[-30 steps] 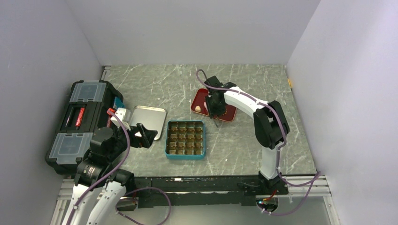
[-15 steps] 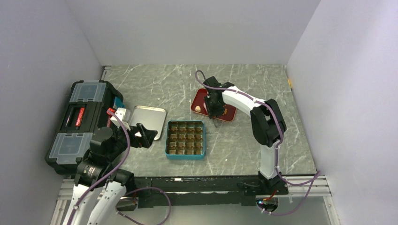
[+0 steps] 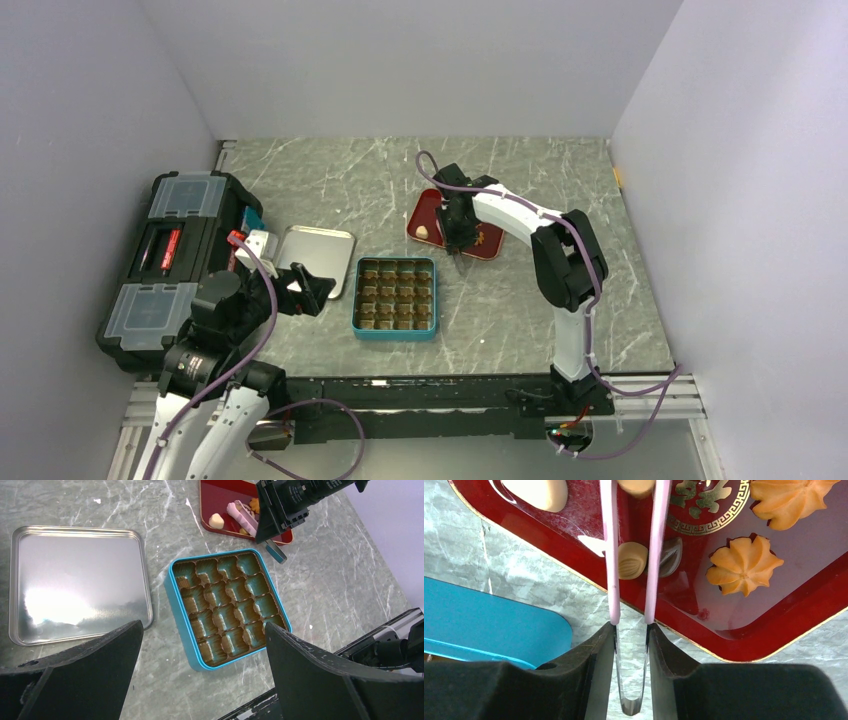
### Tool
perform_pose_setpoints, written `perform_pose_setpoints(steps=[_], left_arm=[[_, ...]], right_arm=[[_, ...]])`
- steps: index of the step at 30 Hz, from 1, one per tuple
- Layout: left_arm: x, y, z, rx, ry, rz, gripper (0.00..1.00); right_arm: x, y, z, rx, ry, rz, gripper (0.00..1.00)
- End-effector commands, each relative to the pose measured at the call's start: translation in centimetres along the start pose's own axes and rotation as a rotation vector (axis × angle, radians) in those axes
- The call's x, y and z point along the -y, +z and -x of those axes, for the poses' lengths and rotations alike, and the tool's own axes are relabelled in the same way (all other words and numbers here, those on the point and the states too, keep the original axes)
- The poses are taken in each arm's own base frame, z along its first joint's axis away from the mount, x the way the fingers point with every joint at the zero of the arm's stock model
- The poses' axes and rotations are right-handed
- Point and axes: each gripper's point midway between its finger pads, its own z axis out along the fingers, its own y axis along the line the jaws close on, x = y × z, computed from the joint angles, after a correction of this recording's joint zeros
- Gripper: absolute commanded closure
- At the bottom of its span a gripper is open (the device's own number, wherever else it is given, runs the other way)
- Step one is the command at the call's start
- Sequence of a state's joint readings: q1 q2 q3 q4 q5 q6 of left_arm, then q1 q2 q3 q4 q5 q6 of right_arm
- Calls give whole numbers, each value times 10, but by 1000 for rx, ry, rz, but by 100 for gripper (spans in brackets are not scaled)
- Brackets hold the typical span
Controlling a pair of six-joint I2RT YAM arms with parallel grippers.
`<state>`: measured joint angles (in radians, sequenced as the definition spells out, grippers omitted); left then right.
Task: Pack the cookies
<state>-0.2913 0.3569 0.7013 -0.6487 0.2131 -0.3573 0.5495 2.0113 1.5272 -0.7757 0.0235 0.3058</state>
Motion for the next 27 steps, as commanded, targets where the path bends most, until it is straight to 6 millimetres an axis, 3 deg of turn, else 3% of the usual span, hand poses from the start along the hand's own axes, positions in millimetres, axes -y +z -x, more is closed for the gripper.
perform_pose_setpoints(steps=[1, 5, 14, 27], left_arm=[[7, -2, 14, 46, 19, -27, 1], [6, -2, 14, 46, 19, -26, 1], [7, -1, 14, 45, 18, -27, 1], [6, -2, 14, 48, 18, -24, 1]], right_arm=[[-6, -10, 23, 65, 6, 28, 75], [-6, -13, 25, 77, 8, 26, 81], [-7, -29, 31, 108, 13, 30, 83], [-17, -71, 26, 165, 4, 55, 84]])
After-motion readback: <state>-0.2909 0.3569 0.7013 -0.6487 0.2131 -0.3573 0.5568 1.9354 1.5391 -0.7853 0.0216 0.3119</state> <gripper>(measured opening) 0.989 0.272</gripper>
